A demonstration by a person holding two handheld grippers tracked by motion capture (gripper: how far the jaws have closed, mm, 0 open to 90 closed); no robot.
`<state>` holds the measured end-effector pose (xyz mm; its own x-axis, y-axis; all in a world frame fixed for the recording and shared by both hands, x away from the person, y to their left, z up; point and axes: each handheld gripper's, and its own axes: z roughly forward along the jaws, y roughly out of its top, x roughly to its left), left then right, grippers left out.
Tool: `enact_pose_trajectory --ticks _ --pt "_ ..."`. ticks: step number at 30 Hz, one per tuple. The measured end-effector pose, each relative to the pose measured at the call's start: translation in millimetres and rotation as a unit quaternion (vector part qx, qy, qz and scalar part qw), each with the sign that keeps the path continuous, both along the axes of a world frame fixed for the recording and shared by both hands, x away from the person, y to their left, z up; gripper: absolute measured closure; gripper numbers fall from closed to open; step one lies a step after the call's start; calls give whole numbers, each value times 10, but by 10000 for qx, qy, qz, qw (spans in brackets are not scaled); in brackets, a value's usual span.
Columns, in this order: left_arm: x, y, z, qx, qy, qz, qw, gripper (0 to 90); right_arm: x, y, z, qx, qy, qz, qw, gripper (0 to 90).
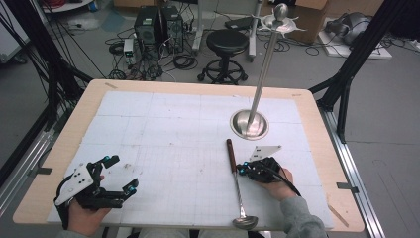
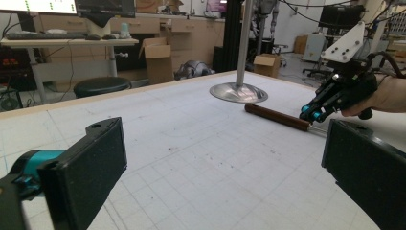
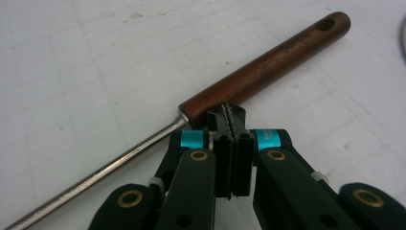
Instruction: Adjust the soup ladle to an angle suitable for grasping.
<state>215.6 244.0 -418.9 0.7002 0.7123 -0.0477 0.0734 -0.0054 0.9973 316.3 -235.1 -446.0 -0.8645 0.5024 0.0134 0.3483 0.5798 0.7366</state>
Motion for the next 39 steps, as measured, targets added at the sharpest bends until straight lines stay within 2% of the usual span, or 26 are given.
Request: enact_pose_trajectory --ticks 4,8,11,15,20,24,26,30,33,39 --pt "3 1 -1 -31 7 -3 10000 19 -20 107 5 -22 17 204 9998 900" --pt "0 0 8 -181 23 -12 9998 19 -43 244 19 -95 -9 451 9989 900" --pt "-2 2 7 -151 30 -25 9999 19 -58 358 32 -119 56 642 9979 900" --pt "-4 8 5 -176 39 -20 9998 19 -77 513 33 -174 11 927 9955 900" --pt "-2 16 1 -141 48 -20 9999 19 -84 613 36 -174 68 1090 9939 900" --pt "-2 17 0 -117 45 -23 9999 19 -89 636 52 -222 67 1173 9928 900" --pt "-5 12 0 -156 44 -17 9999 19 -101 618 82 -219 20 1121 9934 900" --pt "-9 25 7 -147 26 -22 9999 19 -163 509 209 128 -16 1045 9944 900" --pt "-10 28 10 -180 32 -20 9998 19 -286 453 261 202 92 1163 9930 900" --pt "-18 23 27 -152 -22 -28 9999 19 -547 423 224 68 161 1453 9892 900"
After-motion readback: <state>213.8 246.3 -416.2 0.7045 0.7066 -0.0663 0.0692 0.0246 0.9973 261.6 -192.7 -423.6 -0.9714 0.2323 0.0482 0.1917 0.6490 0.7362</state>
